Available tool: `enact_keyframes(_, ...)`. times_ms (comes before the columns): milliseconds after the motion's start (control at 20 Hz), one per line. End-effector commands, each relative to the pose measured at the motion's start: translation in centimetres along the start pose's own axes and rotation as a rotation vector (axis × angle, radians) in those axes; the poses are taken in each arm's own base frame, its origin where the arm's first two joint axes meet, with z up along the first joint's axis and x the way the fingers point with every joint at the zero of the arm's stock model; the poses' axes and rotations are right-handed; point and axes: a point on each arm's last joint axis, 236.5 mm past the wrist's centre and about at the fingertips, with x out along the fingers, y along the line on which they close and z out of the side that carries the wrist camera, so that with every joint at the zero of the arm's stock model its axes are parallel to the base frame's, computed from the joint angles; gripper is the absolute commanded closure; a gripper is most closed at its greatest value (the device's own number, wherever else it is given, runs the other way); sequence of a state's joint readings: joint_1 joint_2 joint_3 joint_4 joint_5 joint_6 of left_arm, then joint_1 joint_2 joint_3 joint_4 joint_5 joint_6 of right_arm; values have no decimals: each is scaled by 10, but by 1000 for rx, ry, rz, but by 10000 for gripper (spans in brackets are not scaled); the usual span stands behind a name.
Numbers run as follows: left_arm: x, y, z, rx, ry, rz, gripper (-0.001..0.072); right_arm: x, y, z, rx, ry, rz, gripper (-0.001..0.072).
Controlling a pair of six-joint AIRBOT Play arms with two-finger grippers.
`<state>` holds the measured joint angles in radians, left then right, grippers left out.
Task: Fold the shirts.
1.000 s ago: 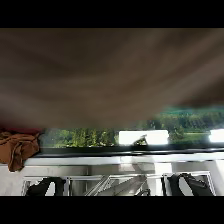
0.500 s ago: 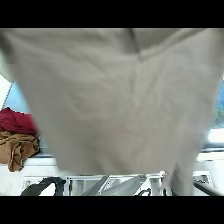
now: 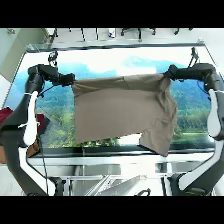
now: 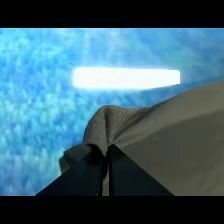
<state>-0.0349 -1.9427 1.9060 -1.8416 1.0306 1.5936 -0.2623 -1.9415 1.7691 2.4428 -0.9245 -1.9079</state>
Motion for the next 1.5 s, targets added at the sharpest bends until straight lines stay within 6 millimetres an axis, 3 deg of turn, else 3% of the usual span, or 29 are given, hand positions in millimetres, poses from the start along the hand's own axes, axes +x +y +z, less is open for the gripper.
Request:
enact_keyframes(0, 41, 26, 12, -59, -5, 18, 690, 40, -47, 15, 171, -31, -3, 694)
enact_keyframes(100, 36, 25, 28, -57, -50, 15, 690, 38, -40, 35, 150, -59, 19, 694)
enact_keyframes(250, 28, 25, 28, -61, -78, 21, 690, 27, -36, 44, 142, -71, 27, 694)
enact_keyframes(550, 4, 27, 15, 21, -46, 86, 689, -4, -46, -7, 75, 177, 89, 694)
enact_keyframes(800, 14, 28, -12, 83, 33, 142, 690, -25, -67, -11, 87, 205, 85, 694)
enact_keyframes(1150, 30, 7, -26, 117, 49, 125, 689, -9, -91, -18, 63, 214, -3, 693)
enact_keyframes(1300, 29, 8, -38, 112, 102, 127, 689, -6, -107, -31, 44, 261, -105, 693)
enact_keyframes(1450, 29, 10, -50, 80, 148, 133, 690, 0, -111, -37, 28, 284, -171, 694)
